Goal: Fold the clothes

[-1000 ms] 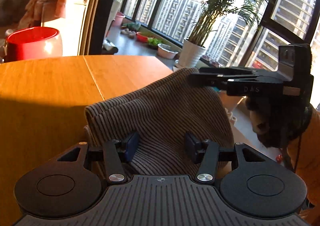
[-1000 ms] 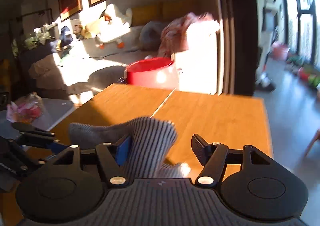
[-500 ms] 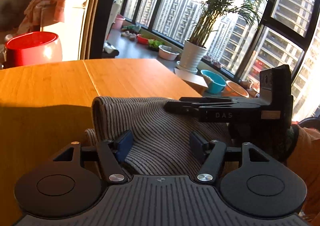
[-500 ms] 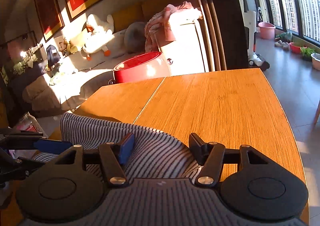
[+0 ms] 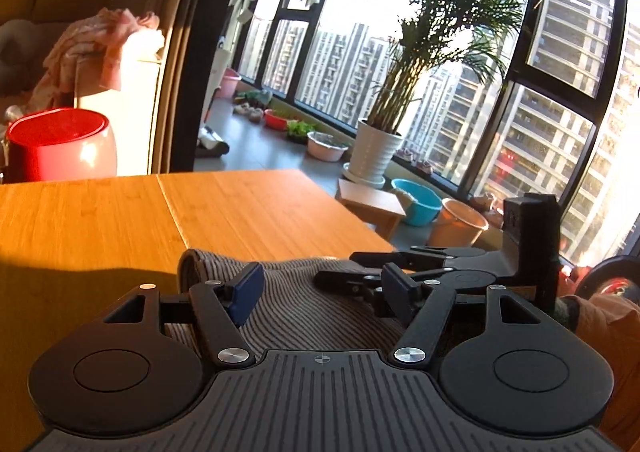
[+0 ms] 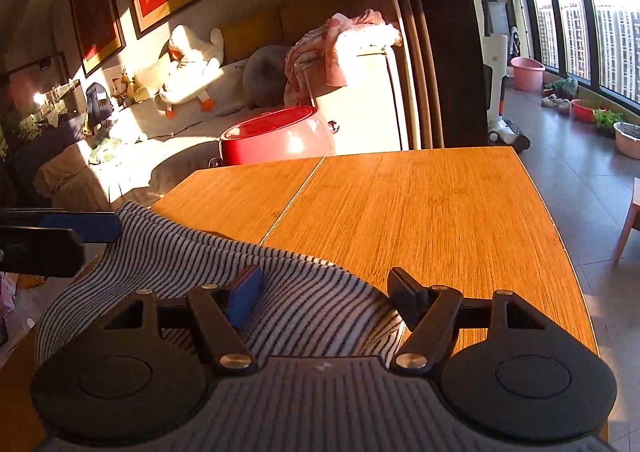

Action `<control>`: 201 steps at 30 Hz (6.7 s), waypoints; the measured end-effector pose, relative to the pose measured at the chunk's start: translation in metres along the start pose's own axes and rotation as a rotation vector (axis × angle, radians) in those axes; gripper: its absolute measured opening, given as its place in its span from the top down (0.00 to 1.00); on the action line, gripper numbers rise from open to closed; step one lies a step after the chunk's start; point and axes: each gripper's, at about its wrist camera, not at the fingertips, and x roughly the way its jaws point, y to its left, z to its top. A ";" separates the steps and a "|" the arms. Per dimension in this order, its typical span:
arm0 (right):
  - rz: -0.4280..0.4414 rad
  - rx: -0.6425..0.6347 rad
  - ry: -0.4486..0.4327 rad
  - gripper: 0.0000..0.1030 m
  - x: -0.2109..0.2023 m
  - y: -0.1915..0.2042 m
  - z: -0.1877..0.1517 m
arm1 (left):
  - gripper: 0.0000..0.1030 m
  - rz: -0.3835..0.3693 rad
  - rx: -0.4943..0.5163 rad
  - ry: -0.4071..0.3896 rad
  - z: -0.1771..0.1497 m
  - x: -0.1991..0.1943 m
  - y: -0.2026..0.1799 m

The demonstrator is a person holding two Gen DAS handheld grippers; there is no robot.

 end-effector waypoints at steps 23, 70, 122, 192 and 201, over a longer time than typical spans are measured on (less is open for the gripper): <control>-0.146 -0.058 -0.016 0.00 -0.044 0.014 -0.041 | 0.39 0.009 -0.039 -0.019 0.001 0.002 0.018; -0.028 -0.061 0.053 0.00 -0.039 0.019 -0.035 | 0.20 0.020 0.040 -0.105 0.007 -0.025 0.006; -0.179 -0.126 -0.014 0.00 -0.029 0.021 -0.025 | 0.24 -0.008 -0.188 -0.106 -0.034 -0.073 0.014; 0.067 -0.407 -0.042 0.20 -0.084 0.096 -0.040 | 0.53 -0.016 -0.246 -0.057 -0.010 0.015 0.018; -0.056 0.063 -0.016 0.01 -0.057 0.002 -0.017 | 0.53 -0.015 -0.223 -0.067 -0.013 0.016 0.017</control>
